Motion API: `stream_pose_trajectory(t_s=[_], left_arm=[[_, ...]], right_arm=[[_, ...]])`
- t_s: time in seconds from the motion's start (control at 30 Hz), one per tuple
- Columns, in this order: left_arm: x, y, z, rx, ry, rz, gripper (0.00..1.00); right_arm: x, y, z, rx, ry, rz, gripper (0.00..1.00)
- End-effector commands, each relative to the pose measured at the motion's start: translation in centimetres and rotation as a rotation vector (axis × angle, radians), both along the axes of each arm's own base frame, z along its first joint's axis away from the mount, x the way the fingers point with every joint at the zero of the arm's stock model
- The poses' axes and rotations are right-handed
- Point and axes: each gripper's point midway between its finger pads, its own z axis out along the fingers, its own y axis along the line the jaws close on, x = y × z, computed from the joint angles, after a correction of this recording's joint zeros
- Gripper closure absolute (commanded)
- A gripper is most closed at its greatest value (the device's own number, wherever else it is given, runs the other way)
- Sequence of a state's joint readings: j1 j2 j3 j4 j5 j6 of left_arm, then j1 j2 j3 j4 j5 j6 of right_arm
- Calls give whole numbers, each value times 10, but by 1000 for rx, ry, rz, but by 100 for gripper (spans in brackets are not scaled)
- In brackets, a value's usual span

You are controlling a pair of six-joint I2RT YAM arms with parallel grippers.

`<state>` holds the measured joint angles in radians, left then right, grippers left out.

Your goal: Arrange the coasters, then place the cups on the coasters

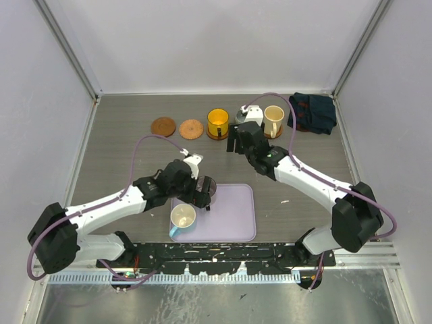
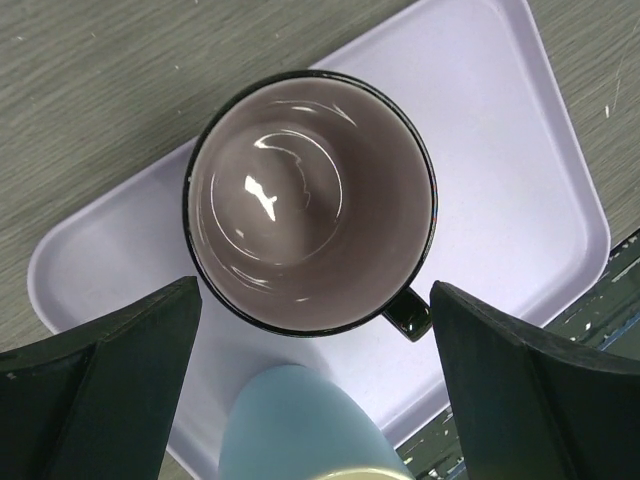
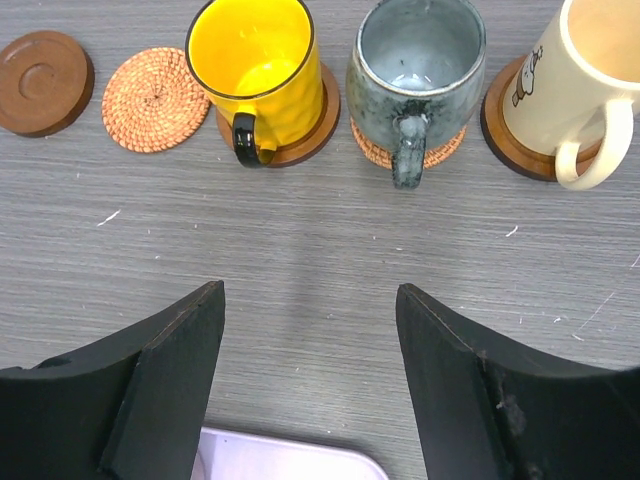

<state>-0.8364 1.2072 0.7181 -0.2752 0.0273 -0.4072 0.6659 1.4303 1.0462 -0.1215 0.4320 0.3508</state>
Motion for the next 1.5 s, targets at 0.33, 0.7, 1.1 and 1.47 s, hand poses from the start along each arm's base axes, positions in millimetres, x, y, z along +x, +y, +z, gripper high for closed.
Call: stream_pose_trajectory(t_s=[0.33,0.7,1.1,1.47], left_arm=[[-5,-14,-2,24,7,-18,2],[-1,10,-32,165,-8,17,2],[6,20,-48,225,-36,30,24],[0,8,-41,179,-18,-18,67]], right_arm=[[1,2,27,90,-89,-11,26],[0,4,21,93,-73,-9,26],[2,11,14,109,-48,6,27],[2,14,13,122,-37,13,27]])
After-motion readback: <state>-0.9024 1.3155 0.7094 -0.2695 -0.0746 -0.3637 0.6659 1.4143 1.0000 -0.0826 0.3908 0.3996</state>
